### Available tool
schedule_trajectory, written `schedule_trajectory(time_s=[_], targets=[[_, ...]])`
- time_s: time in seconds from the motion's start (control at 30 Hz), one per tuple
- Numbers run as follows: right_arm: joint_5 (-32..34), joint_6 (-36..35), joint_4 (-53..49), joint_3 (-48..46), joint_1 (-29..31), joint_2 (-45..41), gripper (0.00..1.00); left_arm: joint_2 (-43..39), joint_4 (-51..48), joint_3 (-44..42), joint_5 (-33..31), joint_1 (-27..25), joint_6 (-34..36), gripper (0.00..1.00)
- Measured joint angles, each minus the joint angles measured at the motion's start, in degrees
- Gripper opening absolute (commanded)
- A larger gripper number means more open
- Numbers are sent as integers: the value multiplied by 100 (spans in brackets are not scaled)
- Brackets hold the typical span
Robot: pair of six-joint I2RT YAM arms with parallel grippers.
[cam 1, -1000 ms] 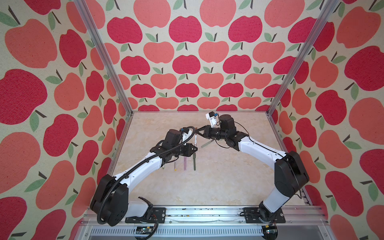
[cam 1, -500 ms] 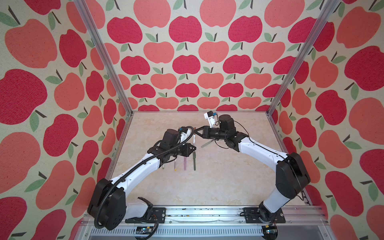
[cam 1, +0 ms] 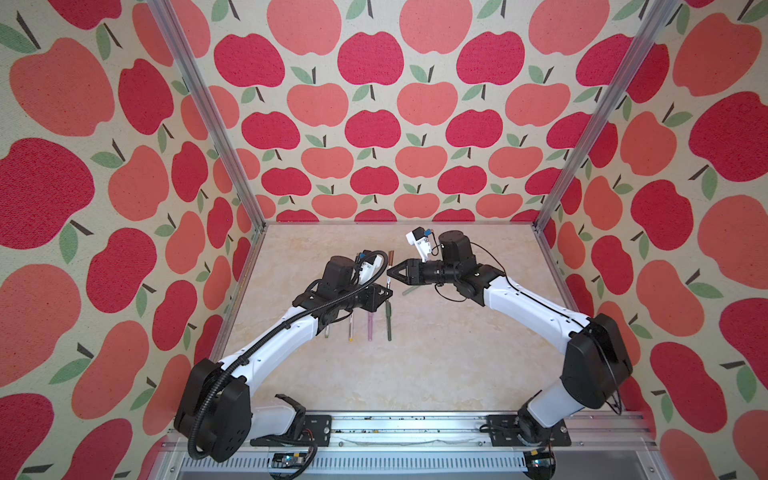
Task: Insert the pens into the pen caps
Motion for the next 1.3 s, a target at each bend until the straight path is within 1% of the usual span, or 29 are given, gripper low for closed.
schedule_trajectory(time_s=[0.07, 0.27, 0.5, 0.83, 1.0, 1.07, 1.3], targets=[[-33, -166, -201, 44, -48, -125, 54, -72, -2, -68, 35, 0, 2, 0], [-42, -645, -723, 302, -177, -332, 57, -275, -212, -146, 162, -26, 138, 0], [-22, -883, -1051, 612, -269, -315, 56, -584, -459, -260, 409, -140, 308, 0], [-101, -883, -1113, 892, -269, -50, 42, -723, -546, -382, 529, -205, 393, 0], [-133, -883, -1128, 894, -256, 90, 40, -728, -546, -382, 590, -221, 396, 0], [-153, -881, -1128, 894, -234, 118, 37, -728, -549, -382, 590, -227, 396, 0], [-181, -876, -1126, 894, -170, 120, 21, -728, -551, -382, 590, -227, 393, 0]])
